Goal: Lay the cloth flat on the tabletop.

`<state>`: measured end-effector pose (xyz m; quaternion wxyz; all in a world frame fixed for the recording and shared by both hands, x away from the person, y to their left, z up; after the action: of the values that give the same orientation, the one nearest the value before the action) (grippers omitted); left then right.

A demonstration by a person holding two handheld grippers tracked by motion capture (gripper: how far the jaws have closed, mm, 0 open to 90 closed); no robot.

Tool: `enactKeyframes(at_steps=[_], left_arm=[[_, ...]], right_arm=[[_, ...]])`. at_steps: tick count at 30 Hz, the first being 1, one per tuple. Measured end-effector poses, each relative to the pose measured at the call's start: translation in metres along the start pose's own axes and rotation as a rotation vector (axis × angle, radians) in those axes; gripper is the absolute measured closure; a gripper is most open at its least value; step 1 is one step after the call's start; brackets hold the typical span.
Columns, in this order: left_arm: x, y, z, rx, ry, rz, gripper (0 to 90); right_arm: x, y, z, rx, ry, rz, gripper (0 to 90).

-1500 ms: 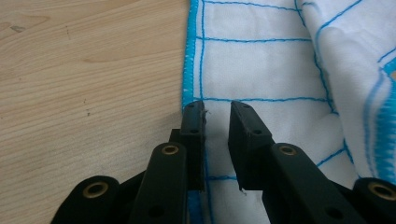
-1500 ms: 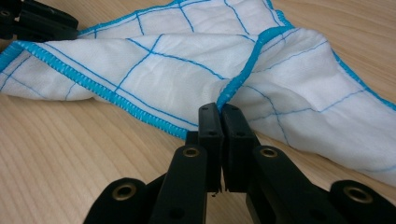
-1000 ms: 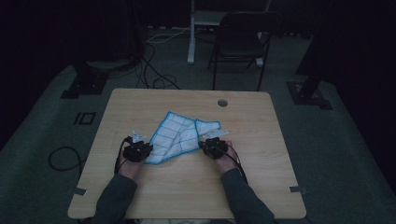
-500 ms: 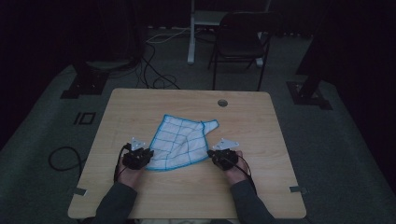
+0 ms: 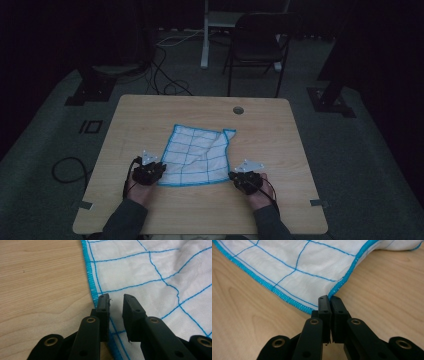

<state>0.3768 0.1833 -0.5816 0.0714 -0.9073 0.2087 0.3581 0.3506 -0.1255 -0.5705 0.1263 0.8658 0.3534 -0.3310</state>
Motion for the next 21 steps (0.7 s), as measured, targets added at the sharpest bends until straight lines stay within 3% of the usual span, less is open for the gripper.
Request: enactKeyframes(at_steps=[16, 18, 21], left_arm=[[-0.005, 0.024, 0.005, 0.044, -0.008, 0.051, 75.0], [-0.006, 0.026, 0.006, 0.046, -0.010, 0.053, 74.6], [-0.007, 0.026, 0.004, 0.065, 0.014, 0.027, 74.1]], right_arm=[[-0.028, -0.001, 0.019, 0.045, 0.003, 0.013, 87.5], [-0.032, -0.001, 0.019, 0.049, 0.006, 0.014, 84.4], [-0.036, 0.003, 0.016, 0.047, 0.030, 0.032, 69.1]])
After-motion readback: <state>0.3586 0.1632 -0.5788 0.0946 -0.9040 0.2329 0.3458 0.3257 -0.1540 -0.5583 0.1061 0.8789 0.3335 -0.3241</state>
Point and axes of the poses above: each handheld gripper's, and its own axes: x roughly forward along the jaws, z roughly out of its underside, y roughly to its right, the point moved 6 cm from there along x, roughly forward along the jaws, and after that the axes turned 2 degrees about -z, right-handed, at the moved point
